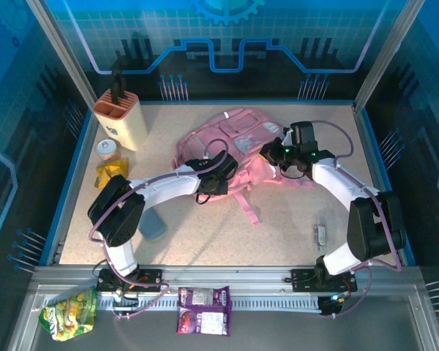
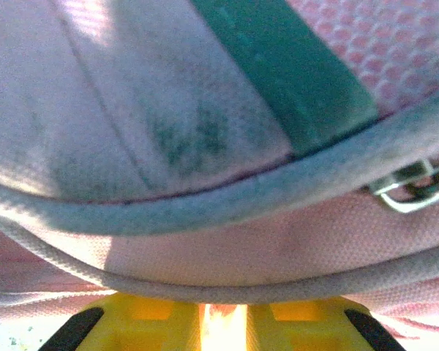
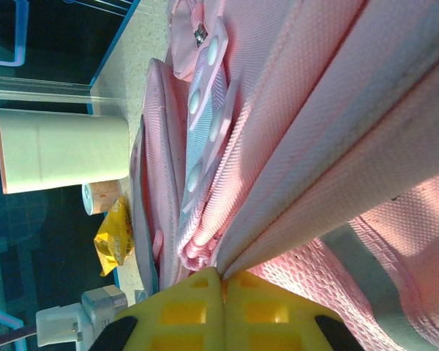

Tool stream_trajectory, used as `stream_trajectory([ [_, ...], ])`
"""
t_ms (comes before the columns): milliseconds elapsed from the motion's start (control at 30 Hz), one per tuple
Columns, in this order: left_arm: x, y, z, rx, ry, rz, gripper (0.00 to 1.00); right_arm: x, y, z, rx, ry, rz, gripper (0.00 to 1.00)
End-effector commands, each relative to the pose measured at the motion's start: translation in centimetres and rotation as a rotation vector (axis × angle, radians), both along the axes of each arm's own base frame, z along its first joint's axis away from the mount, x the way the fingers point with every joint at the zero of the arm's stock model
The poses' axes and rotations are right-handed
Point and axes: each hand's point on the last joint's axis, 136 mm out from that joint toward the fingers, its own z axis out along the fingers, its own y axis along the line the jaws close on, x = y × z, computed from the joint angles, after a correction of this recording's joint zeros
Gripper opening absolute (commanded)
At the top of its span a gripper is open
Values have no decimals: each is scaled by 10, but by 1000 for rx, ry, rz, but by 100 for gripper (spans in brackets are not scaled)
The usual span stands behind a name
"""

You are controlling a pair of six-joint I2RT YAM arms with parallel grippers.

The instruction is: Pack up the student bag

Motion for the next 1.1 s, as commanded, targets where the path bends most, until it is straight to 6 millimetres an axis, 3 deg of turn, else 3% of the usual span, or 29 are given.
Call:
stream_trajectory([
  [0,11,4,-10,13,-26,29,20,4,4,39,47,-126,15,0],
  [167,13,6,-11,35,-42,14,15,2,3,41,42,-132,14,0],
  [300,9,17,-5,72,-55,15,0,4,0,38,24,-127,17,0],
  [400,2,25,2,82,-69,-1,0,7,-4,36,36,-121,5,0],
  [600,-13,62,2,176,-46,14,0,25,-19,34,15,-102,-45,0],
  [733,-20,49,6,93,-20,-23,0,37,-17,31,61,-83,-46,0],
  [833,-23,17,15,-33,-22,-81,0,38,-13,28,19,-78,-18,0],
  [933,-25,-20,32,-129,-45,-152,0,34,-13,20,18,-39,24,21],
  [1000,-25,-41,40,-184,-56,-175,0,25,-11,21,3,-20,78,46],
  [1067,-24,-55,45,-226,-57,-188,0,13,-14,23,-37,-8,95,62],
])
